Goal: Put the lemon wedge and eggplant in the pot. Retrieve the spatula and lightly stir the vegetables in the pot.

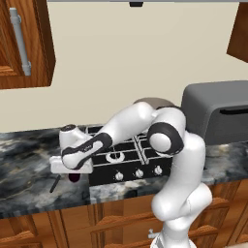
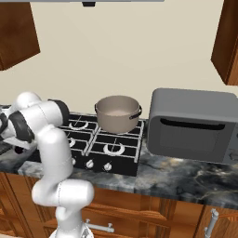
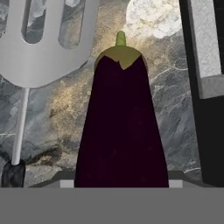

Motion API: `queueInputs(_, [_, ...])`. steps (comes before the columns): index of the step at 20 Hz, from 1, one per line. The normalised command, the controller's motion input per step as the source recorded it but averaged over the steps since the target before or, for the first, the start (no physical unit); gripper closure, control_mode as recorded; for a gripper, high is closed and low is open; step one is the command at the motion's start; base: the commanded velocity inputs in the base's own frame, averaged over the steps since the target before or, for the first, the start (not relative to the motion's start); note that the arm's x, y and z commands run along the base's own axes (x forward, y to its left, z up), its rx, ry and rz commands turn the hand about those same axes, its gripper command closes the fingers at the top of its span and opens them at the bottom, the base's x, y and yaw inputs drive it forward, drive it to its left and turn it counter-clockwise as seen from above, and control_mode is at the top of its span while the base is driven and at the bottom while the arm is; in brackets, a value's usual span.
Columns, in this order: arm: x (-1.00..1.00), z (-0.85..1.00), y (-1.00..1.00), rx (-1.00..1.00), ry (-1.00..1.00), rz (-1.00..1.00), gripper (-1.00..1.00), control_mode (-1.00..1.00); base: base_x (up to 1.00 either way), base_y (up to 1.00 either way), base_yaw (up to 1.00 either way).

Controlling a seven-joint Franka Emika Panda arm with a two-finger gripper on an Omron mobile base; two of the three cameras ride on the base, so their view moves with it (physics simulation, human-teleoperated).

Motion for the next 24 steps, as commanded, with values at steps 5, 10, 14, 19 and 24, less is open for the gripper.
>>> queueInputs(5, [-0.11,0.27,-0.36,0.00,0.00,0.01,1.00,-1.00,0.00,0.00,0.00])
queueInputs(10, [-0.19,0.49,-0.55,0.05,-0.04,0.00,1.00,-1.00,0.00,0.00,0.00])
queueInputs(14, [-0.18,0.49,-0.68,0.05,0.00,0.00,1.00,-1.00,0.00,0.00,0.00])
queueInputs(19, [-0.07,0.53,-0.71,0.02,0.00,0.01,1.00,-1.00,0.00,0.00,0.00])
queueInputs(24, [0.01,0.48,-0.74,0.00,0.00,0.00,1.00,-1.00,0.00,0.00,0.00])
